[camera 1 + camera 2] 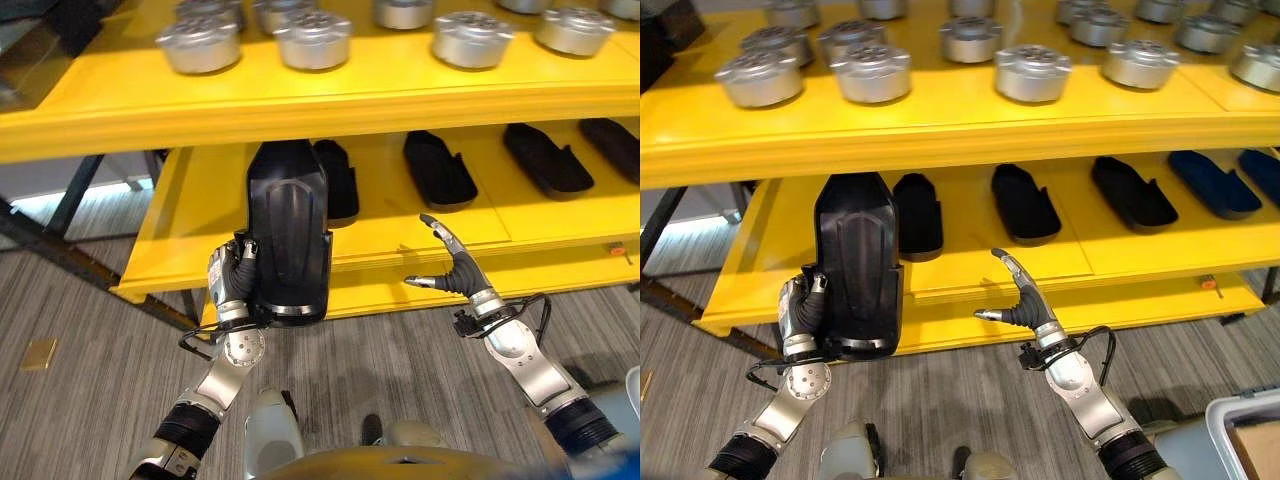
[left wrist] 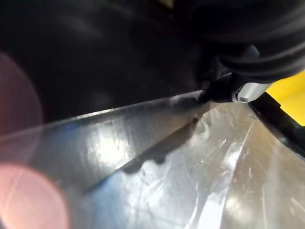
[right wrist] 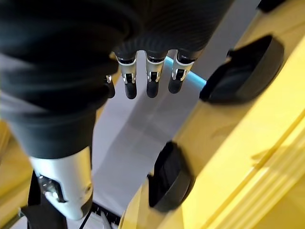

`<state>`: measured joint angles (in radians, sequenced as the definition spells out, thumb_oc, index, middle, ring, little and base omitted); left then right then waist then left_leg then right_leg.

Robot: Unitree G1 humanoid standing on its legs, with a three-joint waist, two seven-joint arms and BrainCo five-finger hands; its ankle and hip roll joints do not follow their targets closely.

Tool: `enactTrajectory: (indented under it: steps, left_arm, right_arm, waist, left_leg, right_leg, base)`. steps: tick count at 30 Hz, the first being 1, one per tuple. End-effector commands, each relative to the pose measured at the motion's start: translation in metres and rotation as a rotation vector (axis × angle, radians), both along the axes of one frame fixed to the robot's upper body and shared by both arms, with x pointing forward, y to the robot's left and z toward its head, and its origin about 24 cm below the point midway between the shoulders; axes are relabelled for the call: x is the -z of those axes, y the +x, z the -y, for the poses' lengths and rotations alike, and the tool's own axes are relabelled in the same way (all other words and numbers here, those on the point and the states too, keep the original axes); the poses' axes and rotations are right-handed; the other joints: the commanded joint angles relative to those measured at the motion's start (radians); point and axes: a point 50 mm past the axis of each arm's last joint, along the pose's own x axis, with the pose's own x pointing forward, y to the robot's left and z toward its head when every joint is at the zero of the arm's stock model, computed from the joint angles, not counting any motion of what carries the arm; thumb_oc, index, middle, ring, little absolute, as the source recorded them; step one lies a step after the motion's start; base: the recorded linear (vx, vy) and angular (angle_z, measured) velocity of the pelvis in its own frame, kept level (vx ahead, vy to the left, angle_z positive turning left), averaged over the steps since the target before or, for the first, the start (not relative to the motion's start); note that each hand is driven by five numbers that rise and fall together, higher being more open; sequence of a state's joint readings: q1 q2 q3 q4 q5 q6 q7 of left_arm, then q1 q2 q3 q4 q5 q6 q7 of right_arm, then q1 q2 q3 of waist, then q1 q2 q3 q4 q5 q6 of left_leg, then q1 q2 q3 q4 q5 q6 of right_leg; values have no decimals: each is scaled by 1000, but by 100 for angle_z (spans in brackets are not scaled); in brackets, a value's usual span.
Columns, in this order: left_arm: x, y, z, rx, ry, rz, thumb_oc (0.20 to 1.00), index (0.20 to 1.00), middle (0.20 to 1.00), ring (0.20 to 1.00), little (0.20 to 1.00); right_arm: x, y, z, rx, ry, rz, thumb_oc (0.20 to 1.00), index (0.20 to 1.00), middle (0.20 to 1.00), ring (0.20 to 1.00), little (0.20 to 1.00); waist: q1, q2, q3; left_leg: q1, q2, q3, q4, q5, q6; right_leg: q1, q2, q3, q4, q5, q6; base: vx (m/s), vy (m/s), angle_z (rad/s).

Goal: Move parts from the plastic box to the shelf.

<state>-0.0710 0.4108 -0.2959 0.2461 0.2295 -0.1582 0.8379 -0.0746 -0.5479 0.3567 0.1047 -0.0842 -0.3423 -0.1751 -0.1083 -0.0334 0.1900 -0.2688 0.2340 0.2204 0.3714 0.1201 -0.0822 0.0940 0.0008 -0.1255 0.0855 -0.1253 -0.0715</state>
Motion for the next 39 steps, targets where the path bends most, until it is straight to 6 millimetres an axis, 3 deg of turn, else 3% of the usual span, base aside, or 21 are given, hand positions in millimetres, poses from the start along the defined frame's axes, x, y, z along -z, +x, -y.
enactTrajectory:
  steps: [1, 2, 5, 9, 12, 17, 31, 33, 36, 39]
  left_arm:
    - [-24, 10, -9, -71, -34, 160, 200, 200, 200, 200, 200]
    - [-19, 11, -20, -129, -52, 141, 200, 200, 200, 200, 200]
    - [-14, 16, -18, -145, -52, 113, 200, 200, 200, 200, 200]
    - [-11, 17, -14, -134, -19, 105, 200, 200, 200, 200, 200]
    - [-14, 16, -15, -137, -11, 119, 200, 200, 200, 200, 200]
    - [-20, 11, -18, -141, -6, 154, 200, 200, 200, 200, 200]
    - [-22, 5, -23, -140, 11, 141, 200, 200, 200, 200, 200]
    - [-10, -2, -39, -218, 81, 68, 200, 200, 200, 200, 200]
    - [12, 0, -63, -379, 167, -9, 200, 200, 200, 200, 200]
    - [9, 8, -68, -415, 187, -18, 200, 200, 200, 200, 200]
  right_arm:
    - [-18, -5, -5, -83, 2, 78, 1000, 1000, 1000, 1000, 1000]
    - [-10, -8, -5, -95, -12, 37, 1000, 1000, 1000, 1000, 1000]
    - [-4, -11, -4, -79, -4, 4, 1000, 1000, 1000, 1000, 1000]
    - [-2, -14, -4, -68, 33, -23, 1000, 1000, 1000, 1000, 1000]
    - [-4, -14, -5, -76, 43, -22, 1000, 1000, 1000, 1000, 1000]
    - [-9, -13, -9, -70, 68, -2, 1000, 1000, 1000, 1000, 1000]
    - [-12, -13, -11, -58, 81, 12, 1000, 1000, 1000, 1000, 1000]
    - [-12, -12, -10, -46, 77, 14, 1000, 1000, 1000, 1000, 1000]
    - [-6, -7, -11, -63, 28, -20, 1000, 1000, 1000, 1000, 1000]
    - [-3, -7, -12, -74, 13, -32, 1000, 1000, 1000, 1000, 1000]
  waist:
    - [21, 17, -10]
    - [23, 25, -18]
    - [0, 51, -35]
    - [5, 34, -42]
    - [17, 24, -43]
    - [52, 0, -36]
    - [79, -11, -29]
    - [106, -19, -17]
    - [88, -7, -24]
    - [76, 0, -27]
  left_leg:
    - [160, 5, -33, -199, 124, -25]
    - [150, 28, -84, -272, 148, -36]
    - [196, 14, -25, -269, 73, -29]
    - [247, -42, -42, -300, -9, -7]
    - [268, -65, -58, -327, -26, 3]
    - [273, -87, -65, -350, -40, 20]
    - [270, -99, -65, -364, -44, 29]
    - [243, -108, -75, -362, -41, 31]
    - [230, -99, -72, -353, -31, 23]
    - [233, -97, -62, -345, -33, 25]
  right_leg:
    - [21, -51, -27, -14, 68, 75]
    - [57, -88, -7, 18, 36, 87]
    - [52, -104, -24, 64, 11, 100]
    - [49, -121, -14, 46, 40, 128]
    - [38, -132, -22, 27, 59, 144]
    - [24, -150, -45, 2, 81, 164]
    - [22, -162, -61, -14, 93, 178]
    - [23, -165, -65, -30, 98, 182]
    - [10, -164, -55, -38, 104, 180]
    - [4, -168, -52, -28, 103, 181]
  base:
    - [535, 672, -28]
    - [494, 615, -29]
    - [308, 430, -66]
    - [138, 207, 6]
    - [54, 135, 9]
    - [20, 74, 12]
    - [-4, 7, 6]
    - [-134, 30, 0]
    - [-63, 102, 8]
    - [-1, 70, -3]
